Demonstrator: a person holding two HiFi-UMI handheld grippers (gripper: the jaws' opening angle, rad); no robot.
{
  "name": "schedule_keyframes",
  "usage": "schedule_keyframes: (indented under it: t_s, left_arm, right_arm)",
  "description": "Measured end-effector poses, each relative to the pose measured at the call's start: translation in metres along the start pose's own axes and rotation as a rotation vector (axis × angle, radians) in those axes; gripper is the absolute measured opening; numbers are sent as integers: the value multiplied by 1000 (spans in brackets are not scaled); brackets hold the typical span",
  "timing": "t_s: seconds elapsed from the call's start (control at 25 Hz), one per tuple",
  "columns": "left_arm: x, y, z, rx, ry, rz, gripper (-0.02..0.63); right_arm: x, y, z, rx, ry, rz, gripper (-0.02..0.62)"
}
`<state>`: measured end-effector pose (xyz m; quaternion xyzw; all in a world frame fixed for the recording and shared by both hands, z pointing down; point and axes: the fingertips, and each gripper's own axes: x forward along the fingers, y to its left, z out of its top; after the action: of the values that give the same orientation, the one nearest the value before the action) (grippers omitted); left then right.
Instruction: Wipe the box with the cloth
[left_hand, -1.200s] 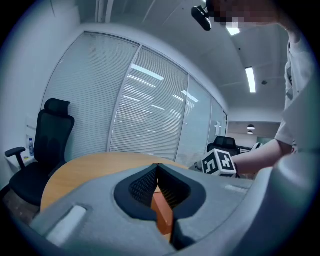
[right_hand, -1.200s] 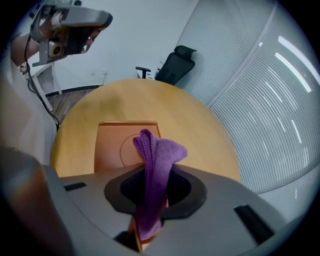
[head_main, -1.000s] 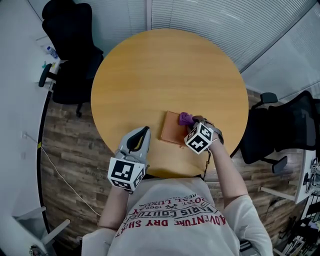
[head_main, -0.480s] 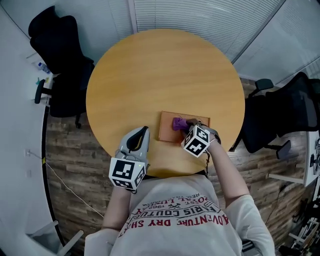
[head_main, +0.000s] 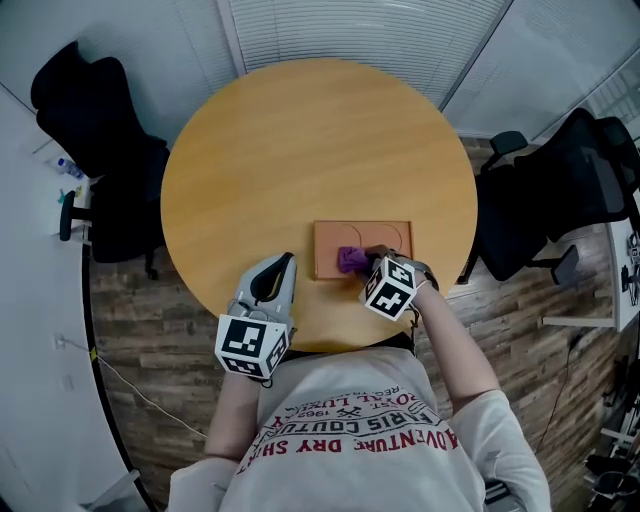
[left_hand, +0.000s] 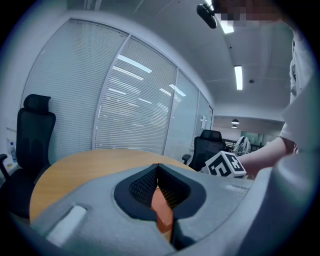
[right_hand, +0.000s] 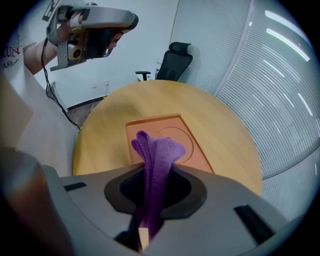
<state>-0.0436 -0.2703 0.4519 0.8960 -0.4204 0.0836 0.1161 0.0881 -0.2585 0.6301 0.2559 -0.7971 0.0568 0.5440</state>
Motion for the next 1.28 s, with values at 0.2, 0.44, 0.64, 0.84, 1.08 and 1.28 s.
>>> schedule_keyframes:
  t_s: [0.2,0.44,0.64,0.84,1.08,1.28]
  left_arm:
    - [1,-3,-4,10,15,-47,9]
    - [2,-12,-10,21,39,-92,9]
    - [2,-20,-17,25,58,-115,9]
    - [2,-24,-17,29,61,-112,9]
    - [13,-38,-12,25,46,-105,9]
    - [21,-53,-6,20,33,-78,9]
  right_arm:
    - [-7,20,-4,35,-6,9,78]
    - [-12,44,-11,81,1,64,78]
    - [-1,81,-39,53,115,144,80]
    - [-10,81,-45,89,80,129,80]
    - [-54,15,-36,91,9,12,80]
    - [-73,-52,-56,66,48,-147,80]
